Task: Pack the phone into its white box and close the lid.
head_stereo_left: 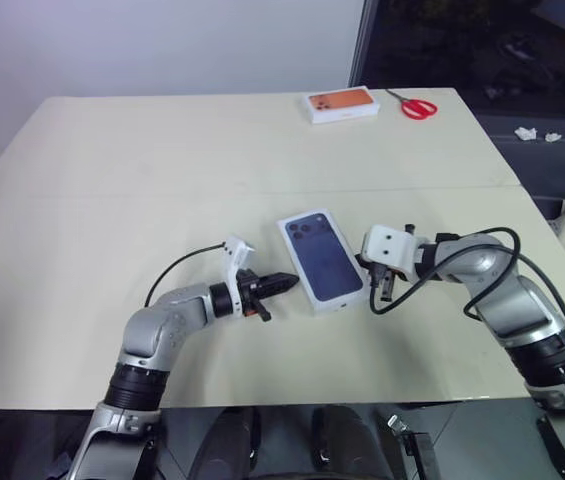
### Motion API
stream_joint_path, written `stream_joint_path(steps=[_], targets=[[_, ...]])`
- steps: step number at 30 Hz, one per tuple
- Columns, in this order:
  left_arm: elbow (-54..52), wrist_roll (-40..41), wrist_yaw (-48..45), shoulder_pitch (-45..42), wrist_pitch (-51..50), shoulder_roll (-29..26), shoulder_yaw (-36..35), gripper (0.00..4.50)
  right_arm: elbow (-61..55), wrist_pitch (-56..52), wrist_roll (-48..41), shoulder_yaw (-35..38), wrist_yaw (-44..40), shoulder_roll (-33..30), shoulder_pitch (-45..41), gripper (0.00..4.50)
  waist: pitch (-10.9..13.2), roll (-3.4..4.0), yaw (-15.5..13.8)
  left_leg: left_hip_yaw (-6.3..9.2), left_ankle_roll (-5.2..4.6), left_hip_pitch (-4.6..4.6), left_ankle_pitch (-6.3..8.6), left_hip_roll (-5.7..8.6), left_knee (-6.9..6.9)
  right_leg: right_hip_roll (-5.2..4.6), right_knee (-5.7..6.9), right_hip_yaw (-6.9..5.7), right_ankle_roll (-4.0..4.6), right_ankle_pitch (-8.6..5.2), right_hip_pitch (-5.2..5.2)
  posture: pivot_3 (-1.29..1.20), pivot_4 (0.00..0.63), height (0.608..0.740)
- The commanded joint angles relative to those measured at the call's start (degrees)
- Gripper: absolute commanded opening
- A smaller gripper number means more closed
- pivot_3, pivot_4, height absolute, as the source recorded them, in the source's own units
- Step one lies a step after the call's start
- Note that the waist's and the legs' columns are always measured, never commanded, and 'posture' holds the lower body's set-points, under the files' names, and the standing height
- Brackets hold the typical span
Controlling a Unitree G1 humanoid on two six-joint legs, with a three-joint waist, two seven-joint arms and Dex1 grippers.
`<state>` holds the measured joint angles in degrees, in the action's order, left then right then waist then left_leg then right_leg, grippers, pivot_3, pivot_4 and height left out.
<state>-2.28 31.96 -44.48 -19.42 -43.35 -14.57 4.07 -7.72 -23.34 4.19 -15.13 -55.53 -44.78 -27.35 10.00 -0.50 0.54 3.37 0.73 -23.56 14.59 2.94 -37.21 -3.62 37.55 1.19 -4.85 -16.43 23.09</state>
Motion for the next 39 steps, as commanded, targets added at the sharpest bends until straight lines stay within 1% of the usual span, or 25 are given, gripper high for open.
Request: stream_joint_path(steps=[1,10,17,21,24,27,29,30,33,36,39], targets=[[-0.38,0.04,-0.12,-1.48,1.13,0.78,0.69,0.22,-1.41,1.21,0.38,0.79,0.35,-0.31,0.35,0.03,0.00,0.00,0.00,0.00,0.00,0.00,0.00,0.00,0.00,0.00,0.00,0.00,0.00,0.00,0.00,0.00,0.150,0.740],[0.47,-0.63,-0.46,-1.27,1.15,0.65,1.43,0.22,-1.34,0.71,1.06,0.29,1.24,1.00,0.78,0.03,0.00,0.00,-0.04,0.00,0.01,0.00,-0.01,0.02,-0.02,-0.01,0.01,0.00,0.00,0.00,-0.01,0.00,0.150,0.740],[-0.85,-0.24,0.04,0.58,1.13,-0.49,-0.03,0.22,-1.47,1.31,1.68,-0.14,0.80,0.71,1.20,0.03,0.00,0.00,0.11,0.01,0.02,0.02,-0.01,0.02,0.00,0.00,0.03,0.01,0.00,0.00,0.00,0.00,0.150,0.740],[-1.79,1.26,0.74,-0.21,0.58,-0.46,-2.02,0.22,-0.26,1.86,1.42,0.97,-0.02,-0.21,-0.31,0.03,0.00,0.00,0.06,0.01,0.02,0.02,-0.01,0.02,-0.01,0.00,0.04,0.01,0.00,0.00,0.01,0.00,0.150,0.740],[-2.47,3.91,1.87,-3.45,-0.30,0.48,-4.66,0.22,0.93,-1.40,-3.77,5.35,-1.04,1.34,-3.20,0.03,0.01,-0.02,0.05,0.01,0.02,0.02,-0.02,0.02,-0.01,0.00,0.05,0.01,0.00,0.00,0.01,0.00,0.150,0.740],[-0.76,4.18,2.86,-7.83,0.17,1.90,-4.99,0.22,3.13,-3.77,-6.98,7.96,0.31,3.70,-6.01,0.03,0.01,-0.02,-0.02,0.02,0.03,0.02,-0.02,0.02,-0.03,0.00,0.06,-0.01,0.00,0.00,-0.01,0.00,0.150,0.740],[1.07,3.36,2.84,-9.73,1.02,2.77,-4.34,0.22,2.83,-5.10,-8.43,8.22,0.50,5.22,-6.60,0.03,-0.02,-0.05,-0.05,0.02,0.12,0.03,-0.07,0.04,-0.04,0.00,0.05,-0.02,0.00,0.00,-0.03,0.00,0.150,0.740],[2.07,2.62,2.69,-10.36,1.64,3.07,-3.74,0.22,2.30,-5.15,-8.57,7.82,0.45,5.63,-6.51,0.03,-0.03,-0.06,-0.02,0.01,0.32,0.03,-0.18,0.04,-0.04,0.00,0.03,-0.01,0.00,0.00,-0.04,0.00,0.150,0.740],[5.24,-0.55,2.11,-11.01,4.79,3.60,-1.23,0.22,-0.10,-6.12,-9.12,6.35,0.10,6.21,-4.74,0.03,-0.02,-0.06,0.02,-0.01,0.34,0.02,-0.20,0.06,-0.03,0.00,0.02,0.02,-0.01,0.00,-0.03,0.00,0.150,0.740],[7.79,-2.57,2.27,-10.48,5.54,3.85,0.73,0.22,-1.96,-5.74,-7.98,3.77,-1.30,4.60,-1.18,0.03,-0.03,-0.06,0.01,0.00,0.32,0.04,-0.19,0.06,-0.05,0.00,0.05,0.01,-0.01,0.00,-0.04,0.00,0.150,0.740],[9.10,-7.09,0.95,-7.85,7.54,1.94,5.38,0.22,-2.68,-3.54,-4.71,0.34,-2.48,1.28,3.68,0.03,-0.07,-0.04,0.02,0.00,0.28,0.04,-0.17,0.07,-0.04,0.00,0.08,0.02,-0.01,0.00,-0.04,0.00,0.150,0.740]])
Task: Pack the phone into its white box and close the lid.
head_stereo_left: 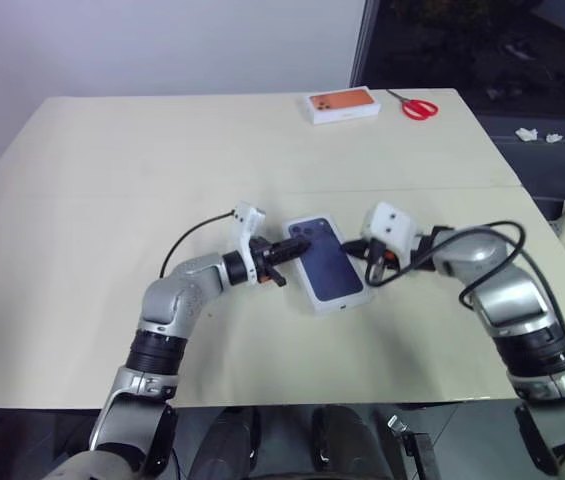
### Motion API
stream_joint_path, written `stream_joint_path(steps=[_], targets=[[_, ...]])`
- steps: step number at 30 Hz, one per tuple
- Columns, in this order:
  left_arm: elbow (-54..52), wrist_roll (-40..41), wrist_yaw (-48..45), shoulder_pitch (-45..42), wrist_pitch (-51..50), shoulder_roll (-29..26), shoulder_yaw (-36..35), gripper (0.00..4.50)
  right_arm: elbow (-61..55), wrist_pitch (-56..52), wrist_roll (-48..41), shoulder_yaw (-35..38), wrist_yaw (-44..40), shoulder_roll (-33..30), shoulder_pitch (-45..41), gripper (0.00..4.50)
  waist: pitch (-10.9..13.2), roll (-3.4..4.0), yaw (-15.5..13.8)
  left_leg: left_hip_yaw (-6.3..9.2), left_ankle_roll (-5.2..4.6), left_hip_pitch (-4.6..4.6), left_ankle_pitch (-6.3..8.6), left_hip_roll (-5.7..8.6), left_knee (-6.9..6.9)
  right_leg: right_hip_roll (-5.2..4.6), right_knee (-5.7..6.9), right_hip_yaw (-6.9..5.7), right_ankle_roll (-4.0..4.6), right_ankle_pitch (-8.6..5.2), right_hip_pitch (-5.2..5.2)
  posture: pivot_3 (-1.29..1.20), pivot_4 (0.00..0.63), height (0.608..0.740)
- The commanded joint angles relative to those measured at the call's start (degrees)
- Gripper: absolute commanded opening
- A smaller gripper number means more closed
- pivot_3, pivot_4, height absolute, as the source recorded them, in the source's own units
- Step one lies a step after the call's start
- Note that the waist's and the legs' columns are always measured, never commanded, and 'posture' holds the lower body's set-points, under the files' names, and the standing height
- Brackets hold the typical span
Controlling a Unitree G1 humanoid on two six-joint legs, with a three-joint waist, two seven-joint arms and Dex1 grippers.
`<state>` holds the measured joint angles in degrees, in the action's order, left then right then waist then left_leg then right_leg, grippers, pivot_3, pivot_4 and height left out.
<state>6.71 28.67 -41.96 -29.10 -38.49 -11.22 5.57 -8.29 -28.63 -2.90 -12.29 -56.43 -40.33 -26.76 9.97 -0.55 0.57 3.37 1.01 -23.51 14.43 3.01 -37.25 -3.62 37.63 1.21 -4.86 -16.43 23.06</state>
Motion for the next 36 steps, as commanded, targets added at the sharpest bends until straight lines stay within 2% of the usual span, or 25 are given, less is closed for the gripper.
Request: stream_joint_path(steps=[1,3,8,11,15,17,19,24,25,26,31,36], targets=[[0.23,-4.03,-1.42,2.45,1.78,-1.68,4.23,0.22,-2.71,2.48,3.18,-3.62,-2.08,-4.27,4.69,0.03,-0.09,-0.02,-0.01,0.00,0.01,0.02,0.00,0.00,0.00,0.00,0.00,0.00,0.00,0.00,-0.01,0.00,0.150,0.740],[0.27,-4.69,-1.32,3.01,1.93,-2.12,4.57,0.22,-3.95,2.85,3.09,-4.47,-2.67,-5.15,6.20,0.03,-0.19,-0.09,-0.11,0.05,-0.13,0.25,0.08,-0.01,0.06,0.01,-0.09,-0.04,0.00,-0.01,-0.32,0.00,0.150,0.740],[0.91,-5.80,-1.80,3.22,3.53,-3.18,4.13,0.22,-6.23,-2.14,-0.55,-3.25,-2.17,-2.01,4.55,0.03,-0.40,-0.33,-0.01,0.09,-0.36,0.89,0.23,-0.02,0.15,-0.01,-0.30,-0.07,0.00,-0.02,-1.02,0.00,0.150,0.740],[0.54,-5.00,-1.80,3.26,4.97,-3.54,1.85,0.22,-5.65,-4.67,-2.76,-0.76,-0.09,1.08,2.41,0.03,-0.40,-0.33,0.15,0.10,-0.36,0.98,0.23,-0.05,0.20,-0.01,-0.32,-0.06,0.00,-0.03,-1.07,0.00,0.150,0.740],[-2.06,-3.32,-3.09,4.52,4.82,-6.88,-1.76,0.22,-3.25,-10.74,-9.49,5.77,1.60,5.28,-0.96,0.03,-0.37,-0.31,0.27,0.05,-0.34,0.76,0.22,-0.08,0.22,0.01,-0.19,0.02,0.00,-0.02,-0.73,0.00,0.150,0.740],[-3.61,-1.74,-3.95,5.55,3.62,-10.05,-4.79,0.76,-2.90,-13.76,-13.50,8.06,-0.68,4.35,-1.34,0.55,-0.36,-0.31,0.09,0.05,-0.32,0.49,0.21,-0.08,0.16,0.01,-0.14,0.02,0.00,-0.02,-0.48,0.00,0.150,0.740],[-5.10,-1.29,-4.51,6.72,4.11,-13.27,-7.28,1.51,-3.47,-12.34,-14.38,8.73,-1.76,3.22,-0.93,1.31,-0.35,-0.30,-0.06,0.08,-0.31,0.17,0.20,-0.08,0.08,0.00,-0.11,-0.01,0.00,-0.01,-0.17,0.00,0.150,0.740],[-10.62,2.42,-9.26,11.74,4.05,-22.33,-15.15,4.07,-2.51,-7.54,-16.56,11.58,-3.63,1.57,-0.89,3.88,-0.29,-0.30,0.11,0.07,-0.32,0.07,0.21,-0.03,0.11,-0.09,-0.13,-0.01,0.01,-0.01,-0.08,0.00,0.150,0.740],[-11.70,3.34,-10.22,13.13,3.48,-24.03,-16.27,4.42,-2.08,-7.04,-17.08,12.10,-4.32,1.00,-0.64,4.28,-0.27,-0.26,0.16,0.06,-0.32,0.09,0.21,-0.03,0.13,-0.09,-0.13,0.00,0.01,-0.01,-0.07,0.00,0.150,0.740],[-12.60,3.94,-11.17,14.49,3.25,-25.39,-16.99,4.50,-1.63,-6.37,-17.44,12.49,-4.97,0.45,-0.36,4.45,-0.27,-0.25,0.18,0.06,-0.32,0.09,0.21,-0.03,0.15,-0.09,-0.13,0.01,0.01,-0.01,-0.06,0.00,0.150,0.740],[-15.44,5.69,-14.59,22.47,2.97,-31.87,-22.24,4.50,-1.72,-6.10,-21.22,14.79,-9.83,-3.87,2.55,4.45,-0.24,-0.23,0.03,0.04,-0.34,0.09,0.23,-0.04,0.20,-0.14,-0.16,0.03,0.02,-0.02,-0.06,0.00,0.150,0.740],[-16.54,5.32,-15.84,30.14,5.92,-34.57,-27.79,4.50,-1.52,-4.20,-23.59,18.02,-12.00,-6.48,4.86,4.45,-0.24,-0.21,0.04,0.04,-0.36,0.09,0.24,-0.05,0.19,-0.19,-0.18,0.03,0.04,-0.03,-0.07,0.00,0.150,0.740]])
